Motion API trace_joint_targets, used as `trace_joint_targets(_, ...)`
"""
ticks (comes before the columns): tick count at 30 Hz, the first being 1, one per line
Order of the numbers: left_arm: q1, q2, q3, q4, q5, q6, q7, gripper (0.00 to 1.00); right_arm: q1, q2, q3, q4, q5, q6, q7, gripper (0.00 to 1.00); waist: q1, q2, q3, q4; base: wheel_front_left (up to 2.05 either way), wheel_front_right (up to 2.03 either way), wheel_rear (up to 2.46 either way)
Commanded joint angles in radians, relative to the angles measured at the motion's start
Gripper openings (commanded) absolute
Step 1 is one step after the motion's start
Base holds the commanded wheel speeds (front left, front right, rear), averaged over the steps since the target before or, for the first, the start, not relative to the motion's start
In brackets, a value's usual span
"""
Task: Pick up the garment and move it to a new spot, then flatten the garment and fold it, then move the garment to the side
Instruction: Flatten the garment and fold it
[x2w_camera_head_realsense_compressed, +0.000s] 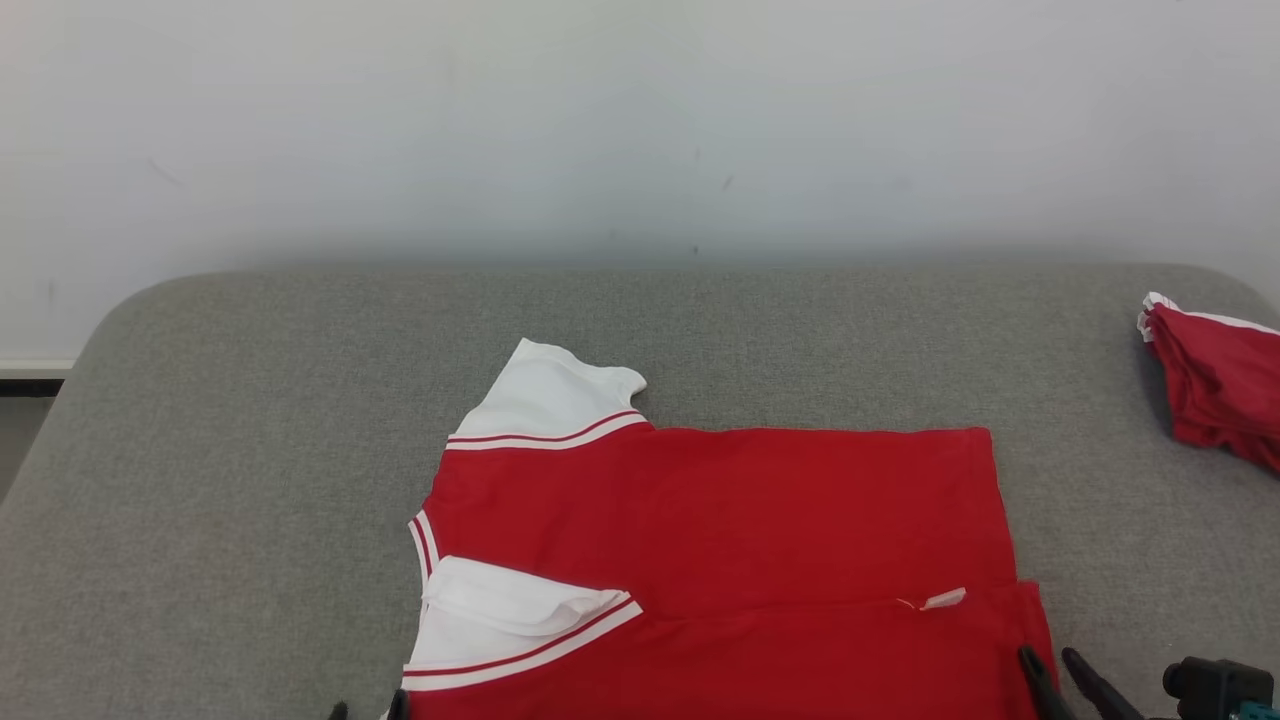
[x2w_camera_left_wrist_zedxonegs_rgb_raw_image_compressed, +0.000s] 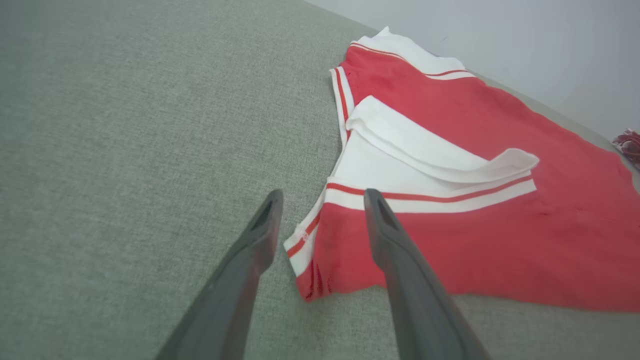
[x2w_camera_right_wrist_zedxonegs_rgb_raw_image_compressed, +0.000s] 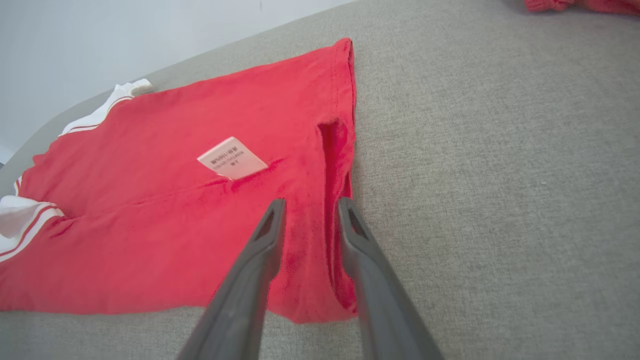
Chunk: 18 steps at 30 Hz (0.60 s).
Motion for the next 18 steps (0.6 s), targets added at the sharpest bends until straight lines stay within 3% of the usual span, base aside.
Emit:
trace_joint_targets(1, 0.014, -0.001, 0.014, -0.014, -0.005, 0.003, -0.005, 1.00, 0.008, 0.003, -0.011, -0.010, -0.015, -0.003, -0.002, 1.00, 0.0001, 0.0000, -0.002, -0.003, 0.00, 0.00, 0.00)
trace_joint_targets(5, 0.019, 0.011, 0.061, -0.080, 0.020, 0.024, -0.008, 1.00, 0.005, 0.029, -0.045, -0.052, -0.055, -0.003, -0.024, 1.00, 0.0001, 0.0000, -0.006, -0.004, 0.00, 0.00, 0.00)
trace_joint_targets(18, 0.069, 0.033, 0.209, -0.378, 0.243, 0.082, -0.007, 1.00, 0.006, 0.111, -0.097, -0.211, -0.205, -0.003, -0.126, 1.00, 0.0001, 0.0000, -0.021, 0.008, 0.00, 0.00, 0.00)
